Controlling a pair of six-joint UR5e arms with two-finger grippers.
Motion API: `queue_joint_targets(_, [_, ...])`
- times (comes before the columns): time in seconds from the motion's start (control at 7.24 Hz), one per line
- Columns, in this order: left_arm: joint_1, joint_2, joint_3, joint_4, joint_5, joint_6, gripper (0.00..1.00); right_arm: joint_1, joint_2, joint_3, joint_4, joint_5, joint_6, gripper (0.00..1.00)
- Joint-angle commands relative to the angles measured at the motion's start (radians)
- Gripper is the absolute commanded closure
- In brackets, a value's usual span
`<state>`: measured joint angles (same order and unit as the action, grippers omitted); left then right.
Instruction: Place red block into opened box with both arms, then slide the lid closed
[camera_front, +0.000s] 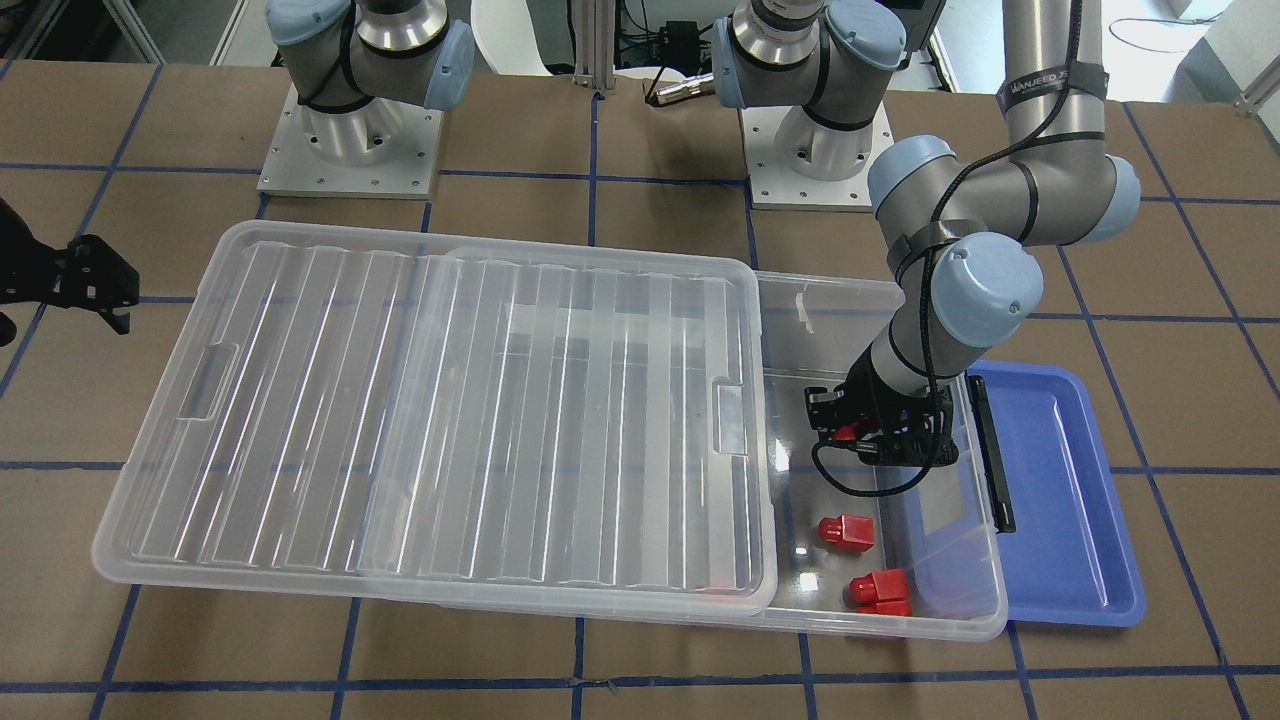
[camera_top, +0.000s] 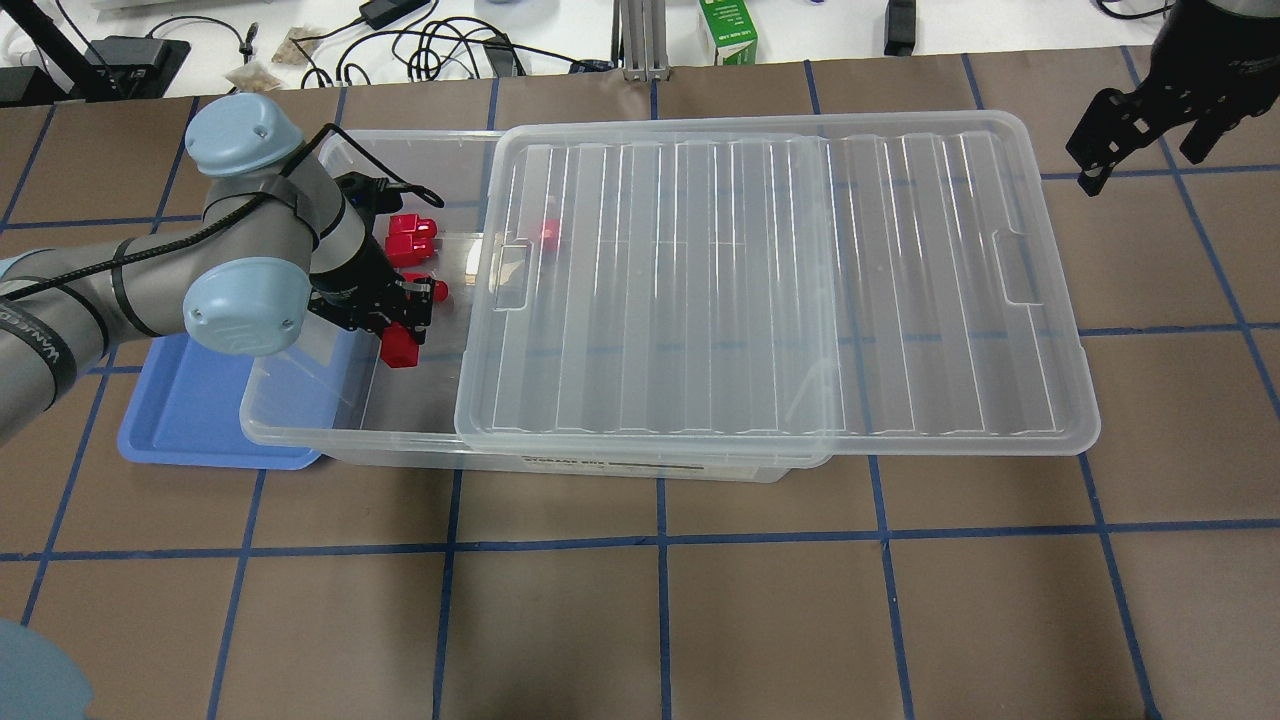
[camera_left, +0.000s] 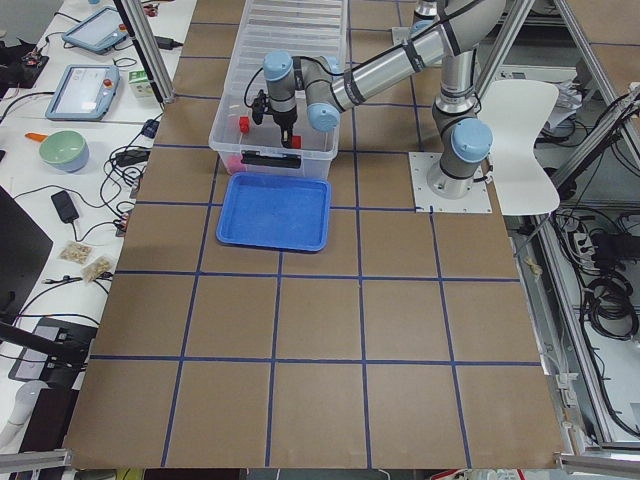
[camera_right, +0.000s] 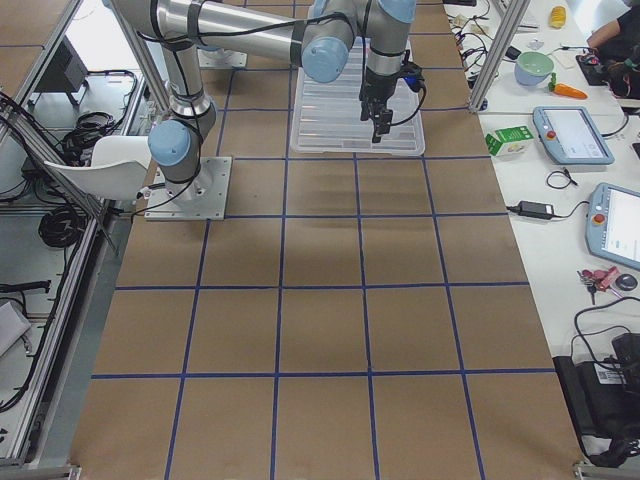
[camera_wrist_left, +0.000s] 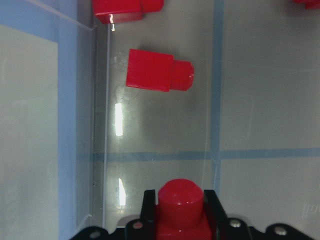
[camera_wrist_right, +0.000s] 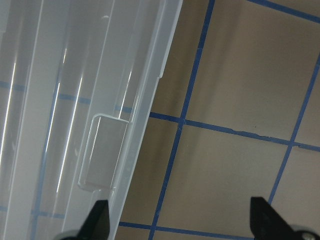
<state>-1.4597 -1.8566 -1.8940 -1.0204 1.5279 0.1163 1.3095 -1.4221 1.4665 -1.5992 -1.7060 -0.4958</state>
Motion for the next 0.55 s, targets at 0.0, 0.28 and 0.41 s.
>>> queue_joint_targets(0.0, [-0.001, -0.016, -0.017, 0.009, 0.000, -0.001, 1.00, 0.001, -0.001, 0.000, 0.001, 0.000, 0.000, 0.00])
queue_joint_targets(0.28, [-0.001, -0.021, -0.022, 0.009, 0.018, 0.003, 0.84, 0.001, 0.000, 0.003, 0.004, -0.003, -0.001, 0.00])
queue_joint_targets(0.41, [-0.004, -0.032, -0.023, 0.020, 0.044, 0.000, 0.51, -0.002, 0.000, 0.011, 0.002, -0.004, -0.003, 0.00])
